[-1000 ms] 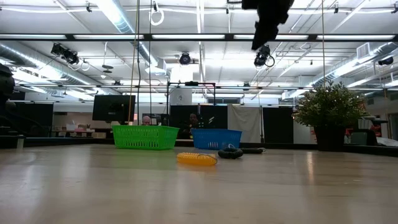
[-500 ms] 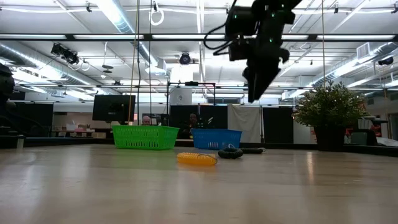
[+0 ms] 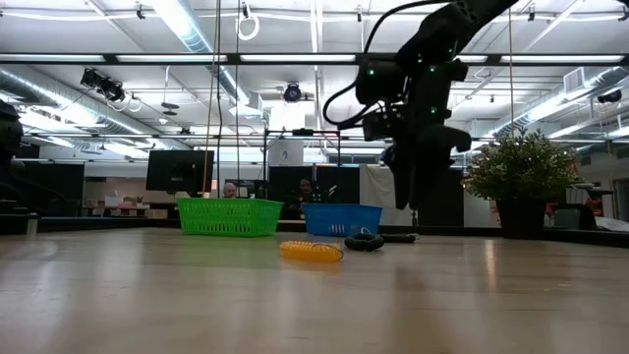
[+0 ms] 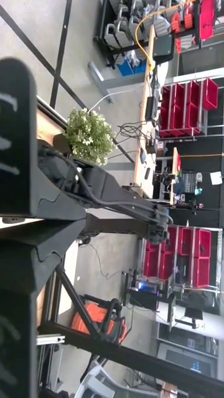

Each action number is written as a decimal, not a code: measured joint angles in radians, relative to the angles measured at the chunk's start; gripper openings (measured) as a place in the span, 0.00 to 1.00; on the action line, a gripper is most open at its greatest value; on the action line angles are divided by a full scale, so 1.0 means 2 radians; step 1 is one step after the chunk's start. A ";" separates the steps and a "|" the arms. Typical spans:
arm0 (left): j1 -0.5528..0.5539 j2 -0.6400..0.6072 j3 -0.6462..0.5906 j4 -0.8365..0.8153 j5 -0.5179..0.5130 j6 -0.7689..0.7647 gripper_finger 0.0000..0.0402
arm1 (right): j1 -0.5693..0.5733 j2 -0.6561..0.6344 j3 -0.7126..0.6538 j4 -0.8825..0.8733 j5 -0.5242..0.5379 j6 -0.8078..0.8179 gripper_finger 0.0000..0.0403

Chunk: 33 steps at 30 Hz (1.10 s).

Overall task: Sort spring keychains into baskets
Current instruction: Put the black spring keychain into the green basket

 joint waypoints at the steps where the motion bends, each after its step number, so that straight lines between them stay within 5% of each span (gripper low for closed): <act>1: 0.000 0.000 0.000 0.000 0.000 0.000 0.01 | 0.000 0.005 0.000 0.008 -0.001 -0.002 0.57; 20: 0.000 0.000 0.000 0.000 -0.009 -0.001 0.01 | 0.000 0.072 0.000 0.035 -0.013 -0.006 0.53; 25: 0.000 0.000 0.000 0.000 -0.009 -0.001 0.01 | 0.000 0.072 0.000 0.044 -0.011 -0.005 0.39; 33: 0.001 0.000 0.000 0.000 -0.019 -0.001 0.01 | 0.000 0.072 0.001 0.044 -0.001 0.007 0.04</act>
